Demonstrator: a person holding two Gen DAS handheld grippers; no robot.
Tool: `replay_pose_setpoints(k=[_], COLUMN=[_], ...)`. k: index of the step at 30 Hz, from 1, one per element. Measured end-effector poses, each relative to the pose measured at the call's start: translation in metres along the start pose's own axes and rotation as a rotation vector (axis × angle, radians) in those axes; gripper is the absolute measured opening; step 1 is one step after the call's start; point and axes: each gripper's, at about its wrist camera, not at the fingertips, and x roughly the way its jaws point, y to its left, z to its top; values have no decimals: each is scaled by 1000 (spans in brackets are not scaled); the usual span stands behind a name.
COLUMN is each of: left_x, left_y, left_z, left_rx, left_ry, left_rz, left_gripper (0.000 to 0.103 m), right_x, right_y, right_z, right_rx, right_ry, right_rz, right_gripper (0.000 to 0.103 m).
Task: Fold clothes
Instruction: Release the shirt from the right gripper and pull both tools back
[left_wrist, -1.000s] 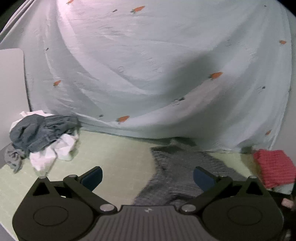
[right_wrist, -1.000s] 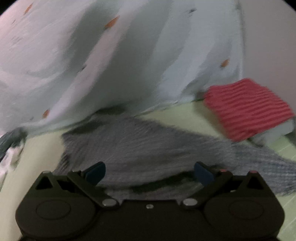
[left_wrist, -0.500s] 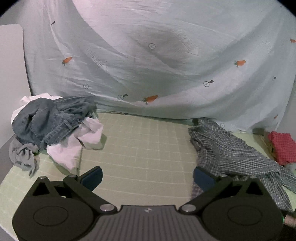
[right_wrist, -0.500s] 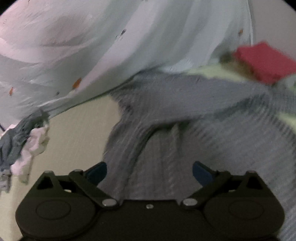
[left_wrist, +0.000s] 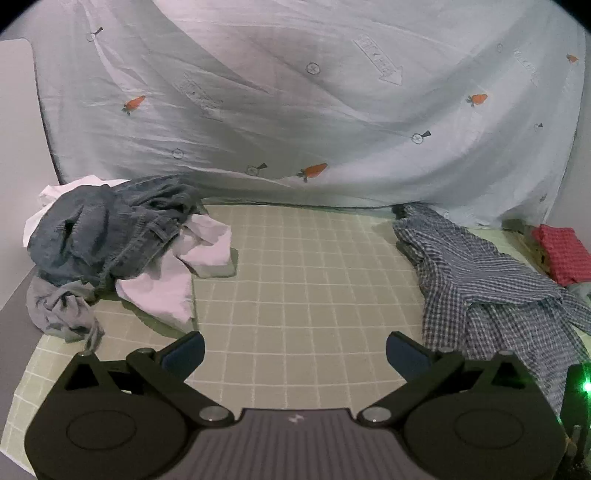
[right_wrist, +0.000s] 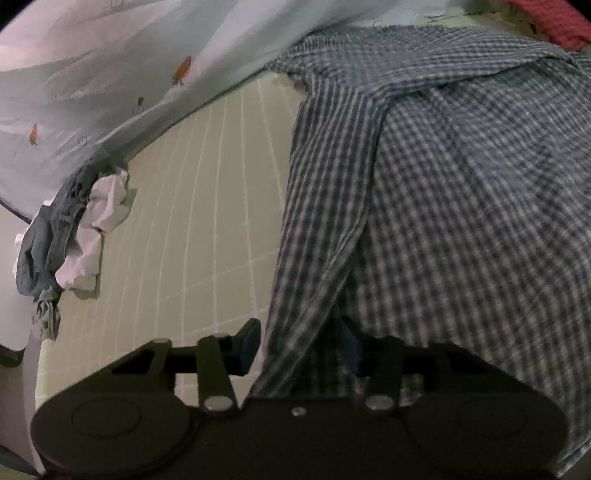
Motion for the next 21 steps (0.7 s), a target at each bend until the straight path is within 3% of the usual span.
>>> replay_pose_setpoints(k=[1,3,4,5,12,21], left_x=[0,0,0,1,6,3], left_y=[1,3,2,0,-38,-128], left_z=[0,0,0,1,2,-4], left_rx=[-4,-13,-20,-27,-39,-30], left_ry=[0,3,6,10,25,44], left_rz=[1,-2,-6,-13,-83,-132], left_gripper=[103,103,103,103,103,103], right_x=[-1,-4,-5,-7,-37,-77], right_y=[2,3,3,1,-33,-119], right_z=[-2,-5,-6,-7,0,25], right_rx=[-7,-21,-26,-29,-11,35], right_ry=[4,12,18,18,-57,-81], right_rz=[3,10,15,21,56,47], right_gripper=[44,29,13,7,5,5])
